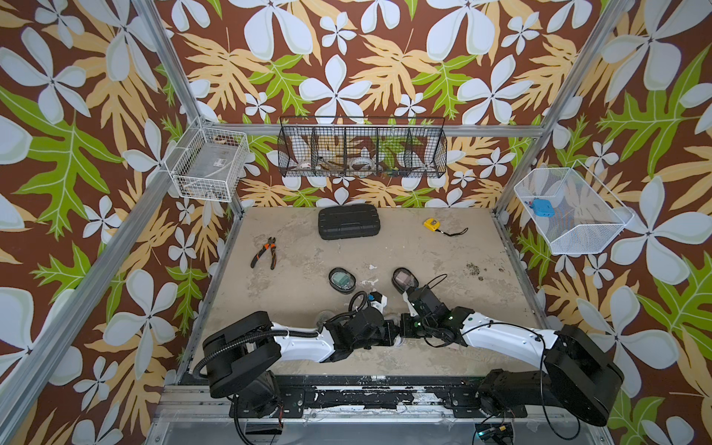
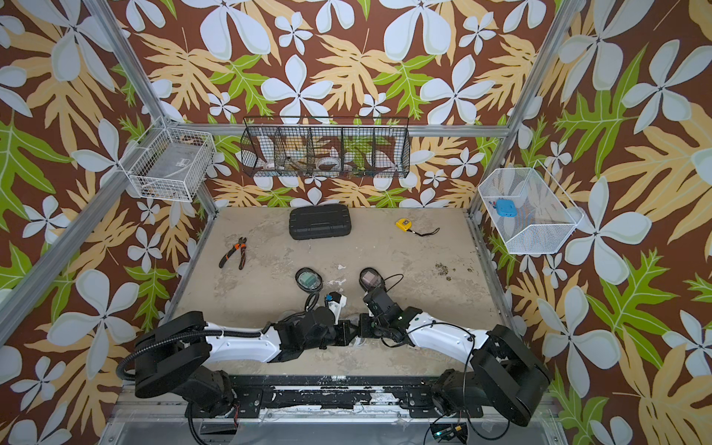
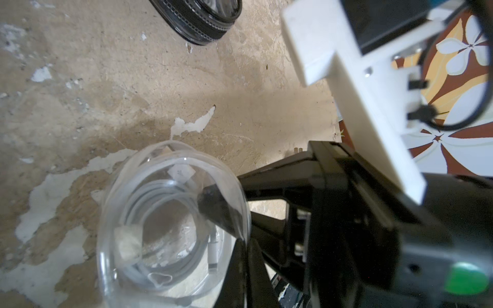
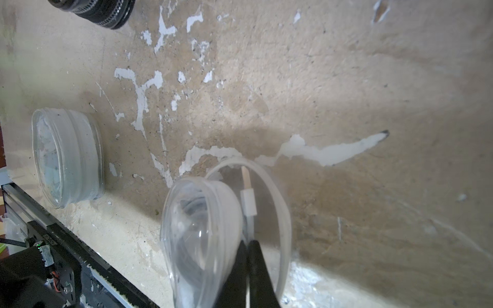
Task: Pack away charging kits
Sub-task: Place the charging cable in the storage bag.
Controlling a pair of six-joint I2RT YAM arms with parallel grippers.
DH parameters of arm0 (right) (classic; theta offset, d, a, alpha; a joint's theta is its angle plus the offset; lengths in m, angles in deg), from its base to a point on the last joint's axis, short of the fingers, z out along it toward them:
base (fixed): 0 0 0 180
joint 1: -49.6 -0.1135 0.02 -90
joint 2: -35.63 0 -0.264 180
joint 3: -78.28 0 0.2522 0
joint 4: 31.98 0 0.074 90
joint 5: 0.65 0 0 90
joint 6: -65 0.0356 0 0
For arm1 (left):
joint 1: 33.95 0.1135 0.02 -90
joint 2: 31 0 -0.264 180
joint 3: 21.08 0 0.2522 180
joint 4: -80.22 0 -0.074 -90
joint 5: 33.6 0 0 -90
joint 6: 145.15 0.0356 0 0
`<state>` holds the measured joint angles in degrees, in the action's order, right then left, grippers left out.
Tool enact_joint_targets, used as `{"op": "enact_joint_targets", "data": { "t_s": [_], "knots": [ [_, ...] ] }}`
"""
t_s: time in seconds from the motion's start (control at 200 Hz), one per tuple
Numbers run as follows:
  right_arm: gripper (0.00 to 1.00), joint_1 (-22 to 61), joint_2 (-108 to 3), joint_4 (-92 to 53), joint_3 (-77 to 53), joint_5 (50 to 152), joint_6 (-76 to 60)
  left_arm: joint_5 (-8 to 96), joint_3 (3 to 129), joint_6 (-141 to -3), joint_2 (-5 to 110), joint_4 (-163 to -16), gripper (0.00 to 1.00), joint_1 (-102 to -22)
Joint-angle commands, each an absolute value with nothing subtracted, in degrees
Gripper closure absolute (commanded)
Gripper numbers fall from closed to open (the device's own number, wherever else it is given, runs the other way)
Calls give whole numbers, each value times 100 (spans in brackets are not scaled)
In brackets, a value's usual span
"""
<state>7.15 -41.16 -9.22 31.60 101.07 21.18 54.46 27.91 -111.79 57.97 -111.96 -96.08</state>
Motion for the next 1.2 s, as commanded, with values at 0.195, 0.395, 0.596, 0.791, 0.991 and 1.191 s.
{"op": "enact_joint_targets", "data": {
  "t_s": [0.195,0.395,0.596,0.791,0.991,1.191],
  "knots": [
    [100,656,-4047,-736,3157,9582,1900,5463,2822,-11053,5725,-11145,100,-9540],
    [75,654,-3872,-623,2939,9733,1781,5533,3033,-10951,5849,-10839,100,-9539],
    [67,662,-3391,-127,2837,9464,1704,5595,3072,-10898,5882,-10756,100,-9539],
    [63,755,-2926,384,2938,9250,1803,5670,3170,-10713,5852,-10492,100,-9535],
    [44,1591,-2057,1267,3222,8918,1969,5675,3140,-10442,5668,-10303,100,-9533],
    [32,1847,-1690,1878,3458,8168,2289,5447,2948,-10384,5576,-10567,100,-9530]
  ]
}}
